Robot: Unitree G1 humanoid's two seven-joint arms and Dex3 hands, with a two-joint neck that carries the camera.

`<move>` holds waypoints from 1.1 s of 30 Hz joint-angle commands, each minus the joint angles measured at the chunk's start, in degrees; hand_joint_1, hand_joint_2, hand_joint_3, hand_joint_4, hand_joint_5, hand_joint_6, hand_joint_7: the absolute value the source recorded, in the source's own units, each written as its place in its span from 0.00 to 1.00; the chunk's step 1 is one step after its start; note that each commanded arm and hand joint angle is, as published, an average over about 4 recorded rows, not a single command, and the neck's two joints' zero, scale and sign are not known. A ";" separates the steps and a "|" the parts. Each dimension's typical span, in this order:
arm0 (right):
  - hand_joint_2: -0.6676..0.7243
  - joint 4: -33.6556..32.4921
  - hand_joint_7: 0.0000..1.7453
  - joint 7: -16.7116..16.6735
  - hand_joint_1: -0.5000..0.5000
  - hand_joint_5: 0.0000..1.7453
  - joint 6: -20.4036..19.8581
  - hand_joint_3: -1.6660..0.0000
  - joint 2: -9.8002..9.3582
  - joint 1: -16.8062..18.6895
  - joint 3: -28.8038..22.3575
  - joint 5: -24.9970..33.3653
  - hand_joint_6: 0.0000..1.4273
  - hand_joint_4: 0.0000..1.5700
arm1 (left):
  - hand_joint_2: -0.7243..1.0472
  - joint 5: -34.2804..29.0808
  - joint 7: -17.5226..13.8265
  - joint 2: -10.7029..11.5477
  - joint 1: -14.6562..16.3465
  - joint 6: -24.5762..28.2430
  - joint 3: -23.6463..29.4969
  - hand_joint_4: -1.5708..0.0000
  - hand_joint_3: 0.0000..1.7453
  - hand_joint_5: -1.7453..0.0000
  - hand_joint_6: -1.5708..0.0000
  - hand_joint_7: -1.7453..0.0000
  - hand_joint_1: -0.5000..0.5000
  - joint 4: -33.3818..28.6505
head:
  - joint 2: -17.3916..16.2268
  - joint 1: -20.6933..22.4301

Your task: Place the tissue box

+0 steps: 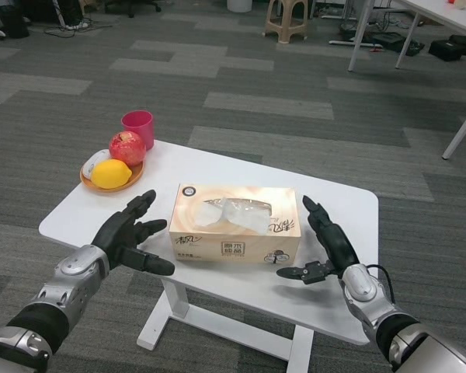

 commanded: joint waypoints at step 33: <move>0.32 -40.66 0.00 -4.44 0.33 0.00 -0.69 0.81 -3.41 7.61 -18.19 -3.90 0.00 0.00 | 0.55 -5.31 -2.77 0.54 9.13 0.20 13.55 1.00 0.05 0.53 1.00 0.92 1.00 -38.20 | -0.38 -0.42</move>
